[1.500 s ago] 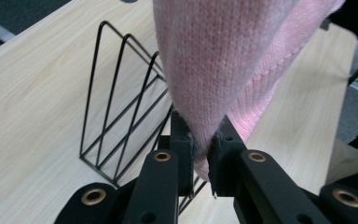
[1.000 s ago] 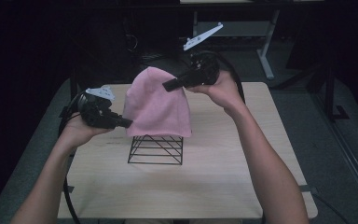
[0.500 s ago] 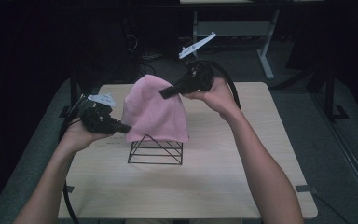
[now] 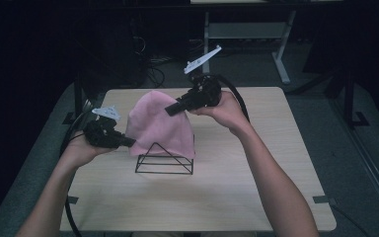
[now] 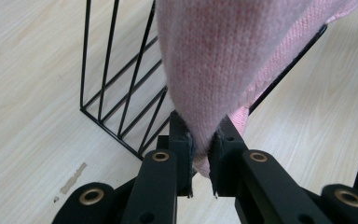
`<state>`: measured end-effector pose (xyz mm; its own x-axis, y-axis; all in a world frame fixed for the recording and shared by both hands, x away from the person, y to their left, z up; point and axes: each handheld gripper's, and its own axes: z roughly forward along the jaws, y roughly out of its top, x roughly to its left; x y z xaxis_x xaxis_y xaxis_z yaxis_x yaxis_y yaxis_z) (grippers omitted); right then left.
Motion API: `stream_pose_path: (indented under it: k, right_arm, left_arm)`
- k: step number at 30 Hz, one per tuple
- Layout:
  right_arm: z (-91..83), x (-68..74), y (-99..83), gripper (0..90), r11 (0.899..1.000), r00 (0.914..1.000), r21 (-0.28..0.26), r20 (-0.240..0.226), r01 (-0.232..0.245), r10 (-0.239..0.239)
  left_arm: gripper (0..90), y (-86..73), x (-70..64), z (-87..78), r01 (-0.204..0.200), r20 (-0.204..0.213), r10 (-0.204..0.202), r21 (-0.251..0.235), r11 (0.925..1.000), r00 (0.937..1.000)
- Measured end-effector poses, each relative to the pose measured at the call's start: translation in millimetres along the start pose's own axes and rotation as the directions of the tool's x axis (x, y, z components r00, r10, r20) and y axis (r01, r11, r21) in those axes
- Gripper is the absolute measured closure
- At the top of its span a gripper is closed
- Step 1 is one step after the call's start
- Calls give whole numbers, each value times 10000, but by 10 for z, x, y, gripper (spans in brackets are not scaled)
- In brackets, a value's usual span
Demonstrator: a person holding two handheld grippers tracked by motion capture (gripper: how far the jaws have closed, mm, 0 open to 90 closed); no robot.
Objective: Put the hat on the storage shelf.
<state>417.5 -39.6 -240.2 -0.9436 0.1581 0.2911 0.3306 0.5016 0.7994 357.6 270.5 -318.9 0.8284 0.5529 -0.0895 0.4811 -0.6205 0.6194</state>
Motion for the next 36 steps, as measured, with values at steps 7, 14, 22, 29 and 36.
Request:
stream_pose_path:
  k: [7,14,22,29,36]
  right_arm:
    - [88,-19,-128,722,9998,9997,46,-157,-200,201]
    - [202,-38,-255,726,9992,9986,29,-362,-389,390]
    - [313,-42,-369,731,9981,9974,371,-506,-499,517]
    - [433,-28,-471,699,9951,9974,841,-440,-529,568]
    - [508,-17,-559,686,9928,9971,1053,-444,-564,613]
  left_arm:
    - [811,-88,-3,64,12,-72,-10,268,9996,10000]
    - [810,-167,-24,165,37,-103,-32,529,9986,9999]
    - [796,-247,30,297,60,-81,-53,899,9959,10000]
    - [796,-305,28,436,-115,35,111,1504,9886,9999]
    - [718,-342,21,466,-221,86,209,1640,9862,9997]
